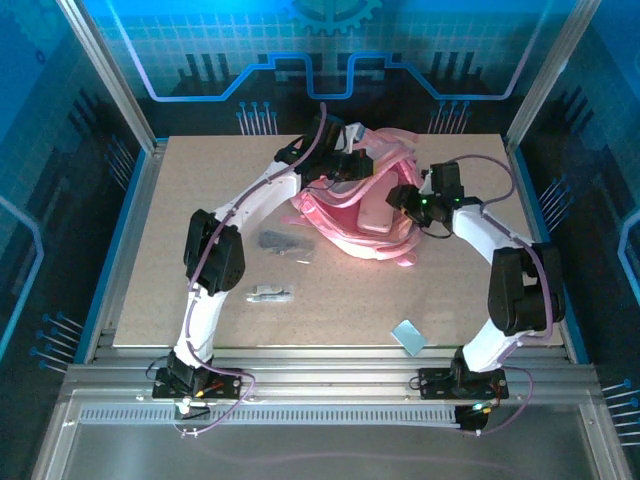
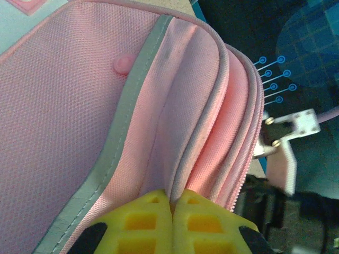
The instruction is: Pack books, pencil case, and school supplies into a backpack
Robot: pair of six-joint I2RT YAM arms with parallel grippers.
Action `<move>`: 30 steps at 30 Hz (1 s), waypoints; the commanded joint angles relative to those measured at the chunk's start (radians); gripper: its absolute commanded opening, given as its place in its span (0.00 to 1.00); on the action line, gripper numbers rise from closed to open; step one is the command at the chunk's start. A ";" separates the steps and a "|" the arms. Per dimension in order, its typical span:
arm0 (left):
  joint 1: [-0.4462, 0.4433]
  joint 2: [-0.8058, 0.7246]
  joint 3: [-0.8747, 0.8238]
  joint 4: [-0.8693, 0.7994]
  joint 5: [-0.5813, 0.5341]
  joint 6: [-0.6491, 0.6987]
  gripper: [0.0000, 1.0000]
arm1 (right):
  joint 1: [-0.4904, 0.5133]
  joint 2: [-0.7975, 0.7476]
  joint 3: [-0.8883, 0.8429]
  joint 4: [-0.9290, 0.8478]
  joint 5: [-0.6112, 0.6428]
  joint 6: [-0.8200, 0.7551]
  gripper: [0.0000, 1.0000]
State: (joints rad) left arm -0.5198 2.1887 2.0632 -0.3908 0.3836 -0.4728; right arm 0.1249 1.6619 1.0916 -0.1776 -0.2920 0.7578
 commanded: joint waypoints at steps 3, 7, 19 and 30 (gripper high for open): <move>0.002 -0.088 0.006 0.066 0.052 -0.035 0.00 | 0.054 0.110 0.020 0.077 -0.002 0.004 0.58; -0.001 -0.086 0.012 0.058 0.054 -0.036 0.00 | 0.095 0.211 0.060 0.229 -0.045 0.062 0.45; -0.021 -0.083 0.043 0.016 0.042 -0.028 0.00 | 0.147 0.519 0.404 0.505 -0.093 0.257 0.31; 0.005 -0.083 -0.007 0.070 -0.021 -0.030 0.00 | 0.094 0.127 0.067 0.364 -0.141 0.107 0.55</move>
State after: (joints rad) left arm -0.5095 2.1845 2.0628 -0.3820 0.3447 -0.4934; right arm 0.2405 1.9366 1.2083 0.2451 -0.4126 0.9565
